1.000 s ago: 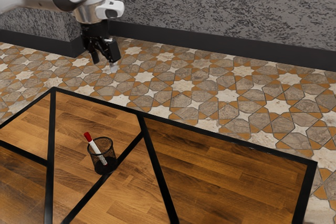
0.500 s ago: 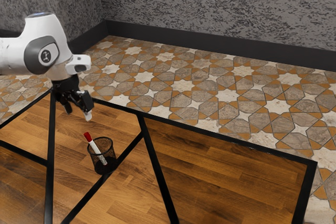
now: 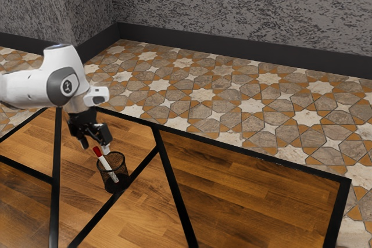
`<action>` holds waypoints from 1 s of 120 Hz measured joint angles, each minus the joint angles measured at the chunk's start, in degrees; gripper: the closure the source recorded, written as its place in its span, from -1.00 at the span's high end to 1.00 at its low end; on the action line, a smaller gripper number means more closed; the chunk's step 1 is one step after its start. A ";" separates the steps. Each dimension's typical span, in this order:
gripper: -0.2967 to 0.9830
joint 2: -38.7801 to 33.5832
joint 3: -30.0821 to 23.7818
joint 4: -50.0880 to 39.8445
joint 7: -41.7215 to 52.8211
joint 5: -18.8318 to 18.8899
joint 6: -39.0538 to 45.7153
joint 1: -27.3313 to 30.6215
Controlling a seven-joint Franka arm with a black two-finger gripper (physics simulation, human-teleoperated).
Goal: Take the marker out of the pen holder and place it to the left of the pen holder.
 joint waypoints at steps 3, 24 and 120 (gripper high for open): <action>0.54 0.06 -0.02 -0.04 0.18 -0.11 0.10 -0.01; 0.51 -0.60 -0.05 -1.34 1.28 -0.48 0.51 -0.48; -0.67 -10.14 1.13 13.01 2.12 2.29 -18.81 -0.95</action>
